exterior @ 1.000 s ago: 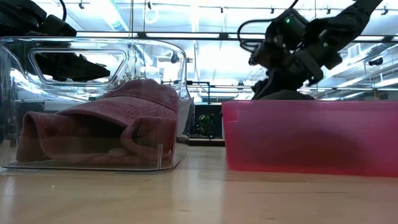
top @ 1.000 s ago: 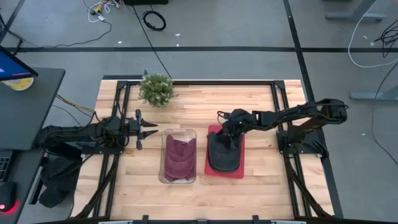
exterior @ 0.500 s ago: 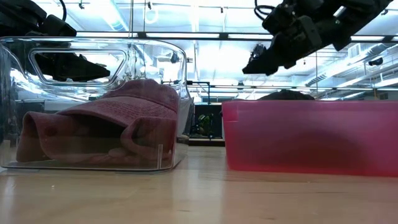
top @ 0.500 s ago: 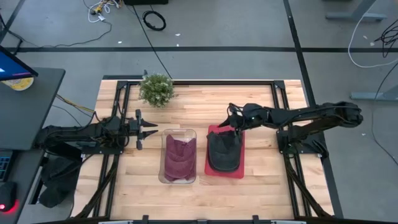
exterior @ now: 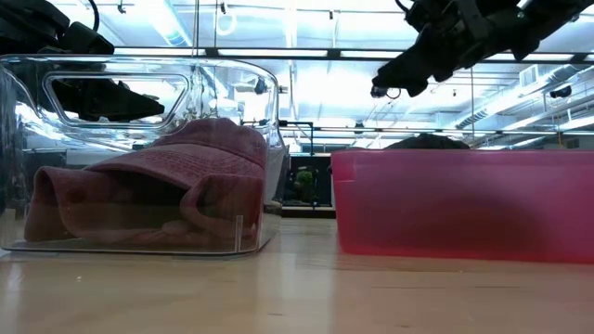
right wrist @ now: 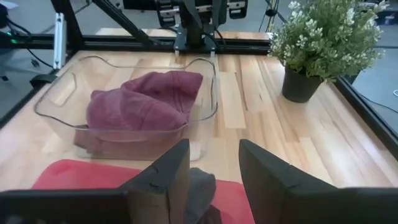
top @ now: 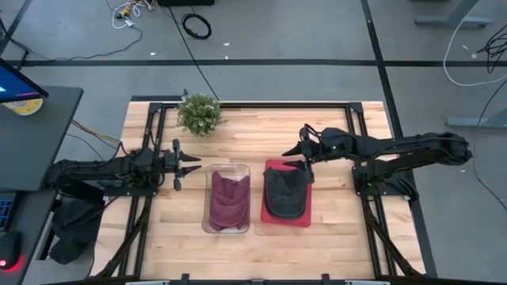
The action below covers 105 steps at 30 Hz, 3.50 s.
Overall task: Pick & Place hat
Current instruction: Return to Home Position
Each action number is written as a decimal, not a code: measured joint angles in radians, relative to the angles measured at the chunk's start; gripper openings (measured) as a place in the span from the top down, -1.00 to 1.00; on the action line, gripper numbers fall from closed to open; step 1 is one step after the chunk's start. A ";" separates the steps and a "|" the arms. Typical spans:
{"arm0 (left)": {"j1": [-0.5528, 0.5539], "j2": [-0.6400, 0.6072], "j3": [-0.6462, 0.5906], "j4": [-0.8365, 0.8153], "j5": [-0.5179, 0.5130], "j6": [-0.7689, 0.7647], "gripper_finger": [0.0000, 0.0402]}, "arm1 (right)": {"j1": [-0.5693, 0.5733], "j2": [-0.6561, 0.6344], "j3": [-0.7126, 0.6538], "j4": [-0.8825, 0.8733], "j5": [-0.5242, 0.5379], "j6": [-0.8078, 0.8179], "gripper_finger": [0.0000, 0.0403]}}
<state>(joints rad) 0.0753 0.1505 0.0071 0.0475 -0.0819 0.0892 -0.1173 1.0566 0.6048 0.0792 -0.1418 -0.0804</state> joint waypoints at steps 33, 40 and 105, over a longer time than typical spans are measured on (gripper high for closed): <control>0.000 0.000 0.000 0.000 0.000 0.000 0.43 | 0.002 -0.621 -0.247 0.066 0.088 0.019 0.30; 0.000 0.000 0.000 0.000 0.000 0.000 0.43 | 0.001 -0.887 -0.343 0.060 0.151 0.001 0.30; 0.000 0.000 0.000 0.000 0.000 0.000 0.43 | 0.000 -1.044 -0.588 -0.038 0.317 -0.243 0.30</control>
<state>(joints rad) 0.0753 0.1505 0.0071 0.0475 -0.0818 0.0895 -0.1173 0.0124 0.0166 0.0413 0.1753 -0.3233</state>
